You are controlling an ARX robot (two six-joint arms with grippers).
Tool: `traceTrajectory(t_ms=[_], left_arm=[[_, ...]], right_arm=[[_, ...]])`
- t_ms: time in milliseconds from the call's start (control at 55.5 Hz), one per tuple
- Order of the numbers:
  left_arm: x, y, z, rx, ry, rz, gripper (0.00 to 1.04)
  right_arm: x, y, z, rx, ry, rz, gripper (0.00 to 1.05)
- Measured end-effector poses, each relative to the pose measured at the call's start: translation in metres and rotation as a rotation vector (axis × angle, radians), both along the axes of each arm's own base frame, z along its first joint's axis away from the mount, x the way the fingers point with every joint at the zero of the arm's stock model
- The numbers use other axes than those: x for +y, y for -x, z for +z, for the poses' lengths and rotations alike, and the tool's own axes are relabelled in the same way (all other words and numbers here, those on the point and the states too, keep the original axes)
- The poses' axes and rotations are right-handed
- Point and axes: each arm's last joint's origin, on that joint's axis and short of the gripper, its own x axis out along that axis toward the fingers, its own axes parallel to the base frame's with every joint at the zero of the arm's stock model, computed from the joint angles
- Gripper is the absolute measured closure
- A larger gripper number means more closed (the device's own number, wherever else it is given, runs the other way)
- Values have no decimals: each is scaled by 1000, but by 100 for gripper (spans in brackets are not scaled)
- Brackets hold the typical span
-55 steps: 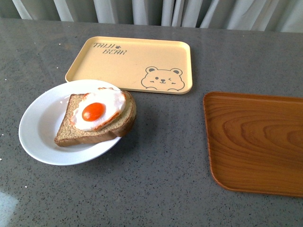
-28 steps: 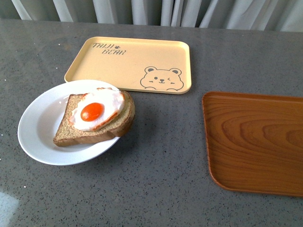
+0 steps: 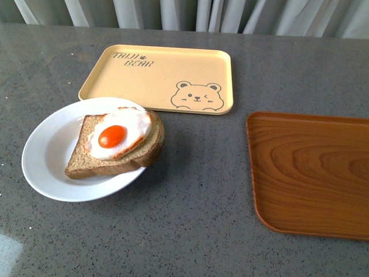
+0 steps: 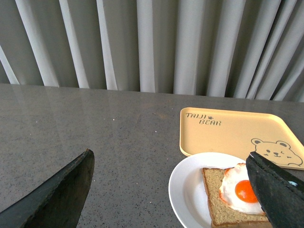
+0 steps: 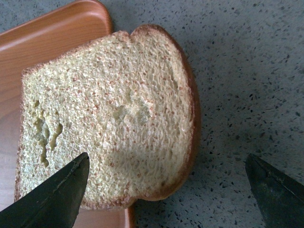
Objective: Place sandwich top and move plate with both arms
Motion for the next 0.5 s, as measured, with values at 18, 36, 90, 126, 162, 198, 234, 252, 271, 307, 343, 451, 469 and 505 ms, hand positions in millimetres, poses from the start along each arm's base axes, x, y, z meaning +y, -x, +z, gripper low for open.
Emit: traceTrajectory(t_ms=[18, 36, 90, 126, 162, 198, 234, 252, 271, 307, 343, 451, 469, 505], left_arm=[[0, 0, 0, 0, 0, 0, 9], [0, 0, 0, 0, 0, 0, 9], [0, 0, 0, 0, 0, 0, 9], [0, 0, 0, 0, 0, 0, 9], [0, 0, 0, 0, 0, 0, 9], [0, 0, 0, 0, 0, 0, 9], [0, 0, 0, 0, 0, 0, 9], [0, 0, 0, 0, 0, 0, 9], [0, 0, 0, 0, 0, 0, 9], [0, 0, 0, 0, 0, 0, 9], [0, 0, 0, 0, 0, 0, 9], [0, 0, 0, 0, 0, 0, 9], [0, 0, 0, 0, 0, 0, 9], [0, 0, 0, 0, 0, 0, 9]], right_arm=[[1, -1, -1, 0, -1, 1, 9], [1, -1, -2, 1, -3, 1, 9], [2, -2, -3, 0, -8, 0, 9], [2, -3, -4, 0, -11, -1, 9], [2, -3, -4, -1, -13, -4, 9], [2, -3, -4, 0, -17, -7, 9], [2, -3, -5, 0, -19, -8, 9], [2, -3, -5, 0, -22, -10, 9], [1, -3, -6, 1, -26, -13, 11], [1, -4, -6, 1, -33, -16, 17], [1, -4, -7, 1, -37, -17, 22], [1, -4, -6, -4, -50, -14, 41], [1, -4, -6, -4, -51, -14, 43], [1, -4, -6, -4, -54, -17, 48]])
